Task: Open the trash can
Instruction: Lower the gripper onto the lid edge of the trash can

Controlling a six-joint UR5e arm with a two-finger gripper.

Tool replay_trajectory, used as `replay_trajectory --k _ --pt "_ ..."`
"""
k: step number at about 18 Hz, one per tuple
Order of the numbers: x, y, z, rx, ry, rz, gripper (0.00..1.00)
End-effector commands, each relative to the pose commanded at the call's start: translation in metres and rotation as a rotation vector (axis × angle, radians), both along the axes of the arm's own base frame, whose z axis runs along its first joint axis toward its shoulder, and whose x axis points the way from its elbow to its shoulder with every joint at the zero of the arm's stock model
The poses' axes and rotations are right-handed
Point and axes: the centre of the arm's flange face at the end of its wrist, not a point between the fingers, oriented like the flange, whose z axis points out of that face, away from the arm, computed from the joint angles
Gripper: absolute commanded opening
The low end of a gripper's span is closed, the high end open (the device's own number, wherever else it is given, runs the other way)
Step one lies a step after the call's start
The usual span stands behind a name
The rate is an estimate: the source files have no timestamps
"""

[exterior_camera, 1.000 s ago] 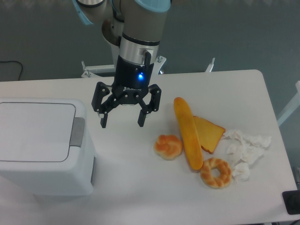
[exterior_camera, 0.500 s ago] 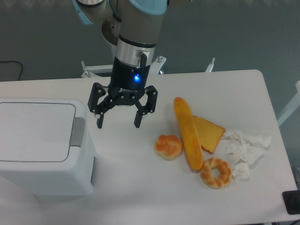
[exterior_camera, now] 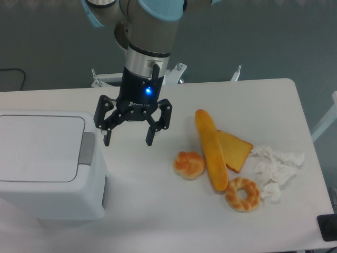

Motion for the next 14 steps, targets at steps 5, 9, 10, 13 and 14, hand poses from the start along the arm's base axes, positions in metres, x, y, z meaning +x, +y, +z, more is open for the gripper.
replay_trajectory --k 5,9,10,13,14 --pt "-0.0003 0.0015 -0.0027 -0.003 -0.002 -0.003 1.0" --pt "-0.0001 0.0027 -0.0045 -0.005 -0.005 -0.004 1.0" --pt "-0.0009 0.0034 -0.0063 -0.008 -0.007 -0.004 1.0" --pt "0.003 0.0085 -0.0092 -0.011 -0.01 -0.015 1.0" --pt "0.0034 0.0093 -0.0101 -0.012 -0.01 -0.018 1.0"
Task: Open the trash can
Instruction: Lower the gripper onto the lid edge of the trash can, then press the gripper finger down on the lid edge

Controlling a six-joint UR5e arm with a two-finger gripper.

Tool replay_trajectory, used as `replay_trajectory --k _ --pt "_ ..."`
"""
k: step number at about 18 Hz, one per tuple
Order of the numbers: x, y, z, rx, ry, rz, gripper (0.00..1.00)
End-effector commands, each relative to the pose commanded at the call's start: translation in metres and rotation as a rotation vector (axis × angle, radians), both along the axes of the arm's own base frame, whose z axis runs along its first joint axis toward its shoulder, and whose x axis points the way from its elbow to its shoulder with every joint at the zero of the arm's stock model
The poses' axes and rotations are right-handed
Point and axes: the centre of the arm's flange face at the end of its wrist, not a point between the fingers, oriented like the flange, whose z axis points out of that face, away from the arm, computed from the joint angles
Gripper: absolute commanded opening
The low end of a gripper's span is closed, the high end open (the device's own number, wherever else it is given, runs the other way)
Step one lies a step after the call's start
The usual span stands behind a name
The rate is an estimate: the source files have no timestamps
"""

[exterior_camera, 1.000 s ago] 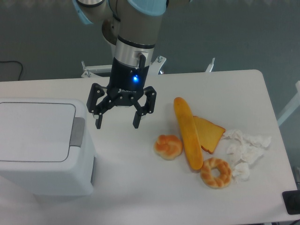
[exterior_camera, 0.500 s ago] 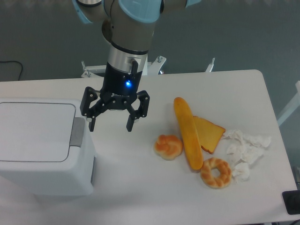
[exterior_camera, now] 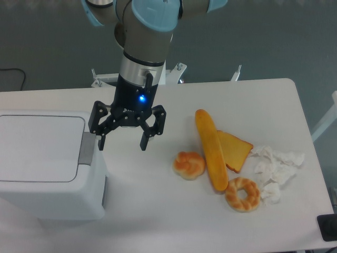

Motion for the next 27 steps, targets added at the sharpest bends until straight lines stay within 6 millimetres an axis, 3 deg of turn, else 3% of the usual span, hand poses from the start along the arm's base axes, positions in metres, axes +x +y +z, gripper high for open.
replay_trajectory --k 27 --pt "0.007 0.0068 -0.0088 -0.012 -0.009 -0.018 1.0"
